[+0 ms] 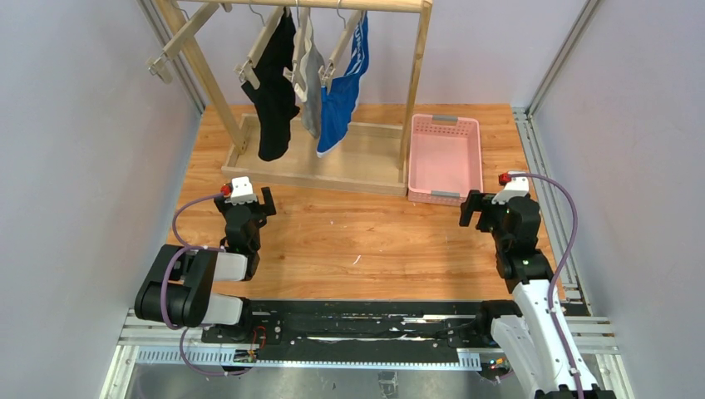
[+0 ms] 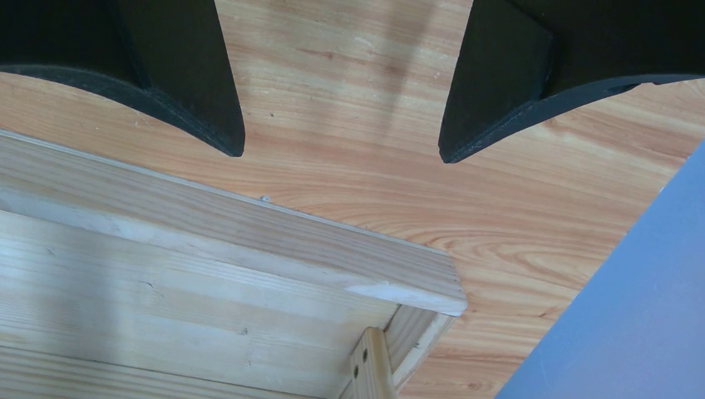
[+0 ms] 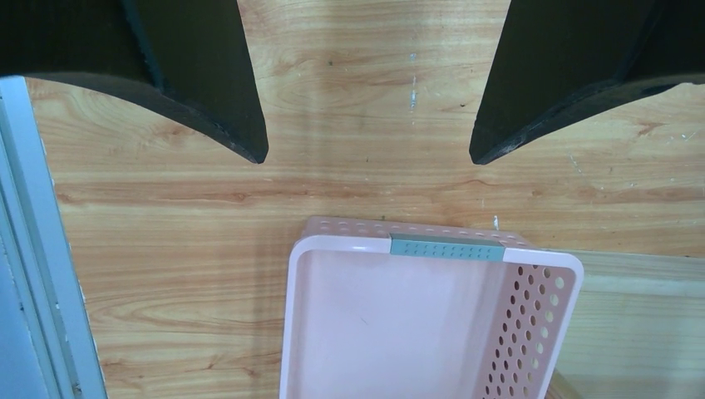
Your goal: Remove the underwear clipped to the hanger
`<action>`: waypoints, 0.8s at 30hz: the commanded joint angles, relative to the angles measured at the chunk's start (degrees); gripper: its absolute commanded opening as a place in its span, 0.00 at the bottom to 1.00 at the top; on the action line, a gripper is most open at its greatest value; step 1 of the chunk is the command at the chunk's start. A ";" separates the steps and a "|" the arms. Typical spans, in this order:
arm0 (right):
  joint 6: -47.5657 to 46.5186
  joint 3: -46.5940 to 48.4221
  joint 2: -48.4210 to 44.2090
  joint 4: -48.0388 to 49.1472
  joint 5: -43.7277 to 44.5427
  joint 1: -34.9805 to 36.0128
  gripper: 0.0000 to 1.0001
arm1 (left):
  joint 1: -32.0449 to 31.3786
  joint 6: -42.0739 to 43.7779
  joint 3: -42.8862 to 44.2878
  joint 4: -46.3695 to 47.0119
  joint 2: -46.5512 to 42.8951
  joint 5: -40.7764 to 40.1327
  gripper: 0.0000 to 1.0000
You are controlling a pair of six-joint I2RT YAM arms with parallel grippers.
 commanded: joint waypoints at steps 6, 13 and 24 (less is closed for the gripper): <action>-1.53 -1.53 -0.92 3.59 -4.84 0.86 0.94 | -0.19 -1.10 6.83 -21.15 -14.84 -5.97 0.98; -3.19 -0.06 2.94 5.67 -7.40 0.95 0.94 | -0.57 -4.69 12.40 -36.27 -27.28 -12.48 0.98; -4.45 2.89 6.09 9.17 -11.92 1.59 0.94 | -4.99 -3.30 32.08 -62.18 -29.32 0.74 0.98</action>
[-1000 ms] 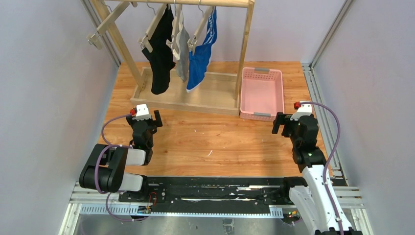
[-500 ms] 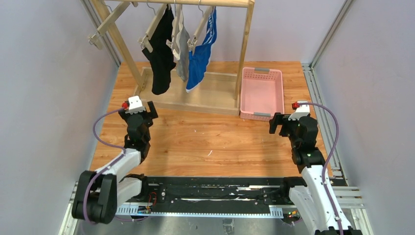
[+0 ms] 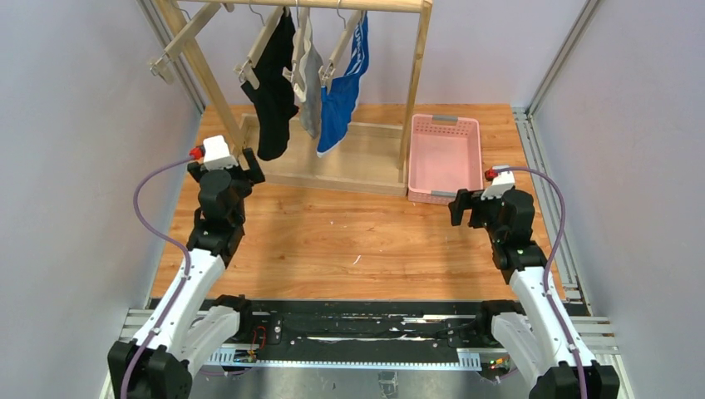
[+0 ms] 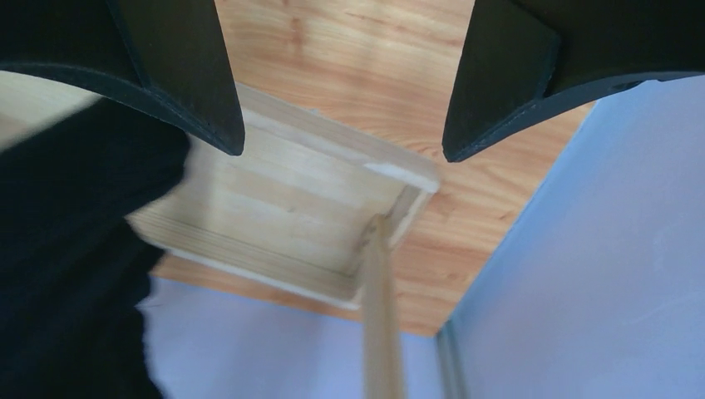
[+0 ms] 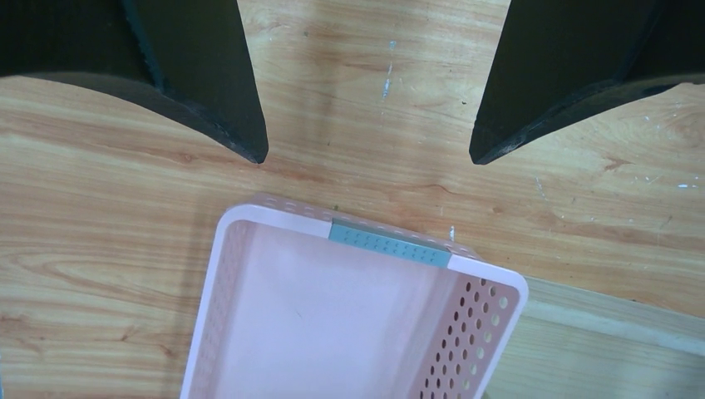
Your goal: Remove the underwear clipped to the hanger
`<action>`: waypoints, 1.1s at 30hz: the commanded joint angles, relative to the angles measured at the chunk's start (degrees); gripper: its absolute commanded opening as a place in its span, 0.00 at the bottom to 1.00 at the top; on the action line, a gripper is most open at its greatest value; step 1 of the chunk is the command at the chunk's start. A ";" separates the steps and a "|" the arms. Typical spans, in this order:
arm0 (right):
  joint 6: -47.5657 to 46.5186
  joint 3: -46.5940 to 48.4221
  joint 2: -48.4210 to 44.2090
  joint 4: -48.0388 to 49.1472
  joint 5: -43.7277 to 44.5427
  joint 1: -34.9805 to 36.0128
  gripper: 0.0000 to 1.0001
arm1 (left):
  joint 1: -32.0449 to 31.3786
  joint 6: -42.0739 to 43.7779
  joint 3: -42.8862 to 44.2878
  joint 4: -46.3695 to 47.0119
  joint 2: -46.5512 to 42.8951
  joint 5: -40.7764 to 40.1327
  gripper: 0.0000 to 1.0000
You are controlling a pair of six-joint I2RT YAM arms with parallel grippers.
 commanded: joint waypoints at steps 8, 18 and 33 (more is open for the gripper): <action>1.28 6.92 -1.68 2.26 -1.36 1.32 0.94 | -3.40 3.25 22.29 -22.93 0.16 8.82 0.98; 9.26 13.82 0.47 5.51 -14.82 1.50 0.94 | -3.40 3.70 42.52 -35.16 -0.21 12.24 0.98; 15.17 16.43 8.05 11.27 -11.11 1.39 0.99 | -3.40 3.71 87.19 -52.90 27.98 18.08 0.98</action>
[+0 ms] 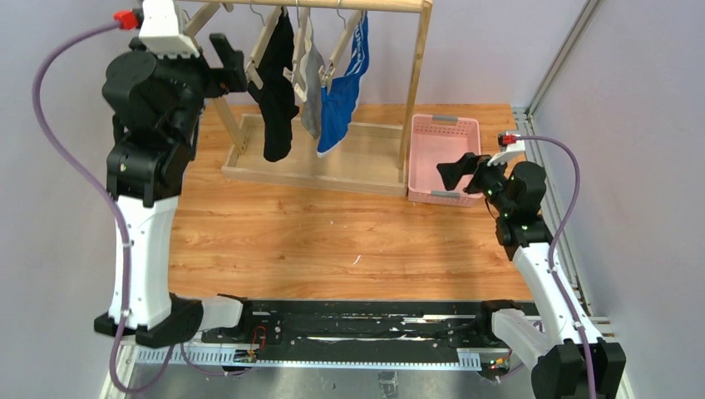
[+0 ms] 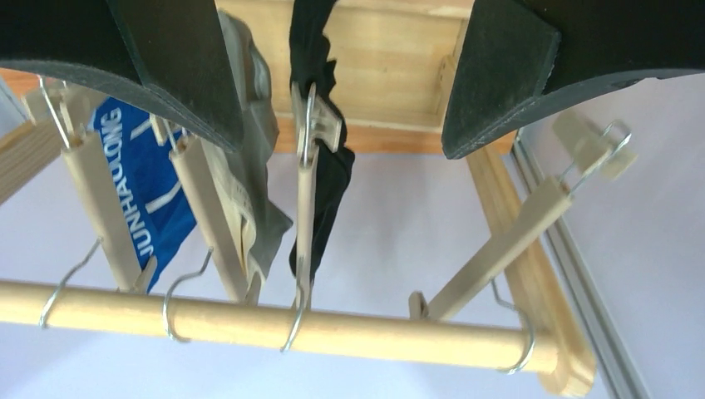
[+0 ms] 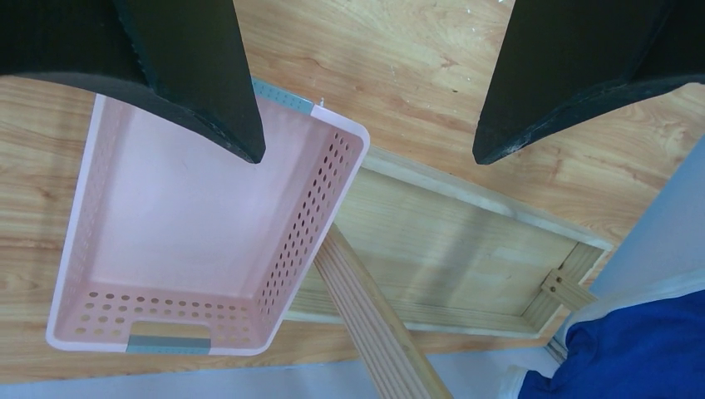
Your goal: Remove the underwear clipped to the hanger
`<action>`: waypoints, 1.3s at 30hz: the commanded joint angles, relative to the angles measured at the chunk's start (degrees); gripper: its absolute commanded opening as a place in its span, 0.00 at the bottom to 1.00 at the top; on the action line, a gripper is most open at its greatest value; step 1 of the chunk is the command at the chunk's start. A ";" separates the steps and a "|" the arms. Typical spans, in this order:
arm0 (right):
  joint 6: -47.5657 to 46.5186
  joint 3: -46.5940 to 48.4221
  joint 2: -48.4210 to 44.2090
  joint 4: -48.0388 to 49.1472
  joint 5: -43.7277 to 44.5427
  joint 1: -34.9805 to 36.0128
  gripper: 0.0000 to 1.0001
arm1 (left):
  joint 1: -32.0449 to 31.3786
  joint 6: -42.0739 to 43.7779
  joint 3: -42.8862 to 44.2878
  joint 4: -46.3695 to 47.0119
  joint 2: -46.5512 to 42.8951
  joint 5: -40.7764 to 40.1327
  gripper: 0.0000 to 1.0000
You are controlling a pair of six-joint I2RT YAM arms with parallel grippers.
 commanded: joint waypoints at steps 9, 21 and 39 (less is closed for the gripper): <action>-2.33 12.16 0.29 -12.93 7.95 0.62 0.99 | -0.19 0.56 30.72 -19.18 20.28 0.54 0.98; -2.86 9.61 -7.63 -12.24 9.86 0.67 0.93 | -0.10 0.07 31.00 -17.31 26.89 5.12 0.98; -2.10 6.89 -7.68 -10.98 7.07 0.71 0.88 | 0.33 0.27 27.59 -7.67 26.80 5.34 0.97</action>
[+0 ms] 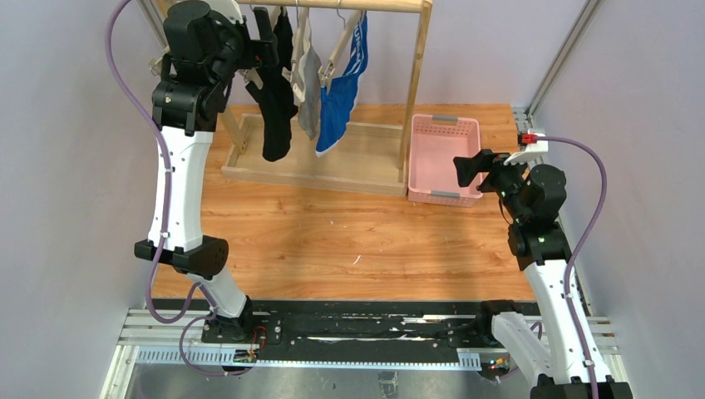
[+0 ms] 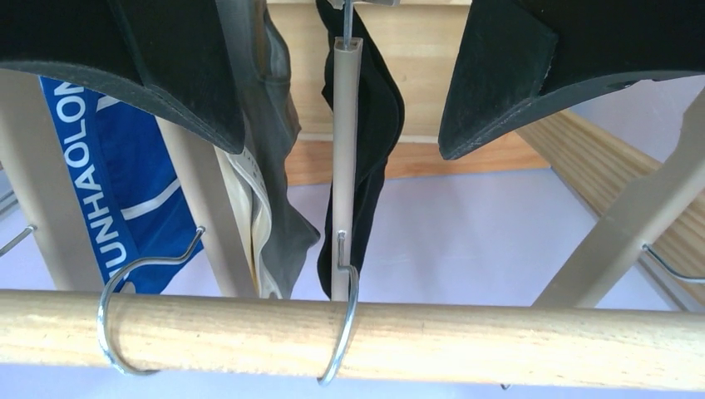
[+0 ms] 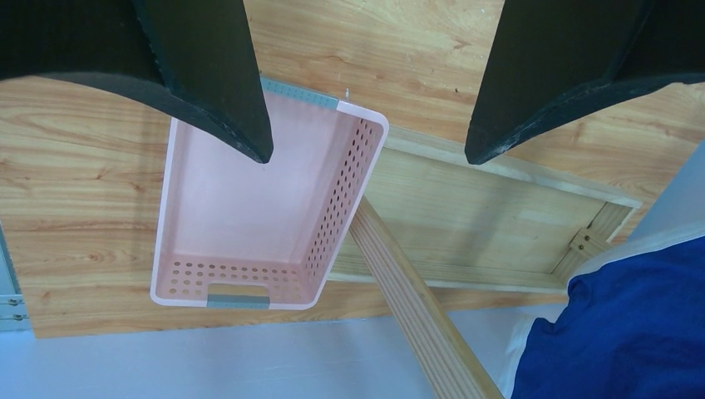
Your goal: Remove the underwear clipped to the hanger
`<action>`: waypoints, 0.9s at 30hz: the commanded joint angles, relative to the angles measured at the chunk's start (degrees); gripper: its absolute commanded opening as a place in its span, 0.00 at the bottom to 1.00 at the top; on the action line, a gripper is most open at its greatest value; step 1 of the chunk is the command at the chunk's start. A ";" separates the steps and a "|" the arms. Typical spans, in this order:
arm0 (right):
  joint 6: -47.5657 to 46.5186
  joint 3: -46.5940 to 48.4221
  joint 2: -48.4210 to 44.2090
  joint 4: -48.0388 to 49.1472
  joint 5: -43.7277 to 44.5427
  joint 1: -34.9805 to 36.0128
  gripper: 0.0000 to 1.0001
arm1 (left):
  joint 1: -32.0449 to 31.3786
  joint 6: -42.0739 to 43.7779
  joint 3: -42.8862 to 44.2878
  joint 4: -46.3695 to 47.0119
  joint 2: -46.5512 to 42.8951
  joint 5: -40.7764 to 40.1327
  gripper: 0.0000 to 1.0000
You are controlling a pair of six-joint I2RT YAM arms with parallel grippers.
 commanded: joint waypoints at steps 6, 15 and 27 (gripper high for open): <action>0.31 -1.58 -0.03 1.09 -1.23 0.78 0.87 | 1.24 0.11 0.17 4.71 0.76 1.93 0.91; 1.42 -2.71 -0.71 2.24 -1.85 0.78 0.87 | 2.51 -0.85 1.29 5.31 3.25 4.77 0.76; 2.38 -4.16 -0.92 3.52 -2.73 0.78 0.87 | 2.79 -0.40 1.91 5.15 4.10 5.06 0.53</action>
